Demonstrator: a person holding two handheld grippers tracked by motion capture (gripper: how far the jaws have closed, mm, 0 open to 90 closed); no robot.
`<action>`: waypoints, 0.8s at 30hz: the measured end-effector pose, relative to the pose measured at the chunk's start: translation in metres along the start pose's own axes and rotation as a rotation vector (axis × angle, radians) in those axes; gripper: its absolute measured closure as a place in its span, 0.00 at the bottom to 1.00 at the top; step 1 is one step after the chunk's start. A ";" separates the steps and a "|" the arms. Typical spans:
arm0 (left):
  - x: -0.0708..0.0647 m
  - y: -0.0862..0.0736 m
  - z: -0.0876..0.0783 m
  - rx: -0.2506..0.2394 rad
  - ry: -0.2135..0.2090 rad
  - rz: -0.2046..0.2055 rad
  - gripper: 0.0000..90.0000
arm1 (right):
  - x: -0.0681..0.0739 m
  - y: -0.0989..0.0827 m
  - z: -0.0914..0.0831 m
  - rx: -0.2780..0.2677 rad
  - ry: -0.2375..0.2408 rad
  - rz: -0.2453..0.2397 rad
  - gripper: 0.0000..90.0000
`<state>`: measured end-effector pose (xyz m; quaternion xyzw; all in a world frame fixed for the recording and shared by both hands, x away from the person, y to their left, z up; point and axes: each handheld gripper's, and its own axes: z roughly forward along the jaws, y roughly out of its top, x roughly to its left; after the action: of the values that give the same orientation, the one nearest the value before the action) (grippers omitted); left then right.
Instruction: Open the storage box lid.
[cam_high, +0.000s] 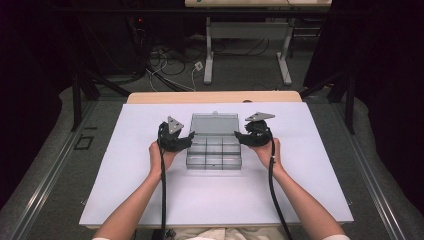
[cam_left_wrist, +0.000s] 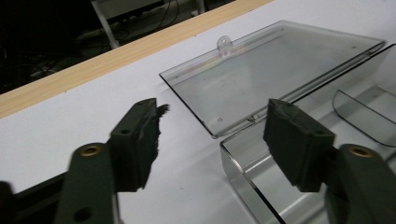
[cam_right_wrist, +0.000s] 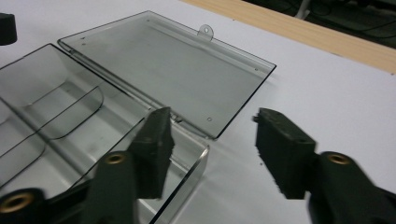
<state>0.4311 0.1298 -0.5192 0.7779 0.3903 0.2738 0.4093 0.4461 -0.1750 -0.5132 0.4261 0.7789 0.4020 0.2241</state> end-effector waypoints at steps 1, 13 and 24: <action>0.000 0.000 0.000 0.000 0.000 0.000 0.33 | 0.000 -0.001 -0.002 0.002 0.017 0.010 0.44; -0.009 -0.010 -0.040 0.052 -0.033 0.072 0.12 | 0.001 -0.029 -0.047 0.066 0.143 -0.019 0.23; -0.007 -0.023 -0.068 0.086 -0.042 0.089 0.04 | 0.003 -0.046 -0.079 0.063 0.189 -0.010 0.12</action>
<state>0.3680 0.1609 -0.5042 0.8169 0.3583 0.2583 0.3710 0.3678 -0.2207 -0.5052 0.3891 0.8111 0.4143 0.1383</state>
